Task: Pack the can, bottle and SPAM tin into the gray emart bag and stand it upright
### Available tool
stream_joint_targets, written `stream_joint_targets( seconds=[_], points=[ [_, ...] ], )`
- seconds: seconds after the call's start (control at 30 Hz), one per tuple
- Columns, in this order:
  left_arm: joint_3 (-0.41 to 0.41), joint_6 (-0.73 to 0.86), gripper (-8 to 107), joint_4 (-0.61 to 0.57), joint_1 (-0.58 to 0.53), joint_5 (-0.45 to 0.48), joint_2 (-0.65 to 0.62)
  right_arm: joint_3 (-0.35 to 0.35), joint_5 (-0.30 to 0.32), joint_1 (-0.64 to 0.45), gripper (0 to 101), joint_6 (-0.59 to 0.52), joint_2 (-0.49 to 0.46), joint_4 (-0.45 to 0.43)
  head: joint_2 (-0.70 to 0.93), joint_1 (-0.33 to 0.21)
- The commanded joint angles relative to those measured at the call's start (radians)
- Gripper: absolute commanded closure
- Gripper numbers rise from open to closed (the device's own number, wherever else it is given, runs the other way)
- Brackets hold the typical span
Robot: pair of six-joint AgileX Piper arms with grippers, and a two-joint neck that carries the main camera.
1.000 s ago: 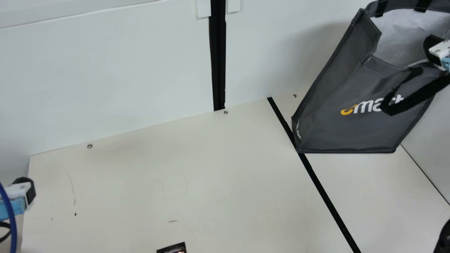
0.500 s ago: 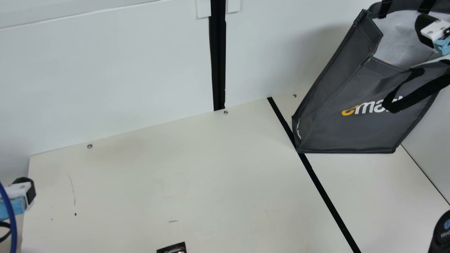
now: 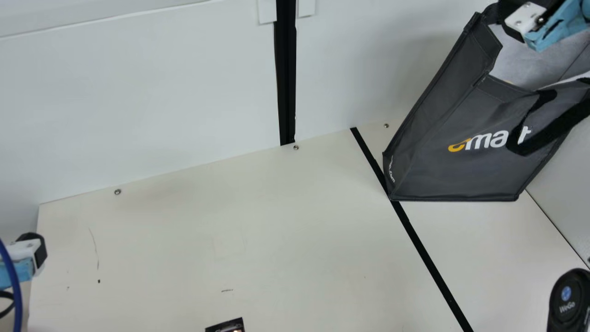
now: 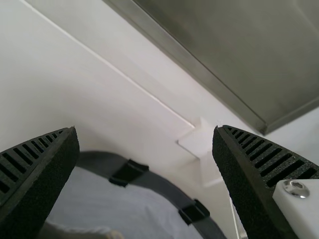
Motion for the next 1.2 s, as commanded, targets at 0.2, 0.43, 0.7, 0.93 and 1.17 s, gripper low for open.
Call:
stream_joint_targets(
  seconds=[0.2, 0.43, 0.7, 0.93, 1.17],
  points=[
    [0.000, 0.000, 9, 0.000, 0.000, 0.000, 0.000, -0.029, 0.008, 0.102, 6, 0.013, -0.003, -0.018, -0.002, -0.023],
    [0.000, 0.000, 9, 0.000, 0.000, 0.000, 0.000, 0.004, 0.015, 0.194, 6, 0.027, -0.020, -0.030, -0.002, -0.023],
    [0.000, 0.000, 9, 0.000, 0.000, 0.000, 0.000, 0.108, 0.006, 0.298, 6, 0.044, -0.058, -0.031, -0.002, -0.023],
    [0.000, 0.000, 9, 0.000, 0.000, 0.000, 0.000, 0.239, -0.006, 0.386, 6, 0.054, -0.098, -0.031, -0.002, -0.023],
    [0.000, 0.000, 9, 0.000, 0.000, 0.000, 0.000, 0.379, -0.027, 0.453, 6, 0.078, -0.137, -0.030, -0.002, -0.023]
  ],
)
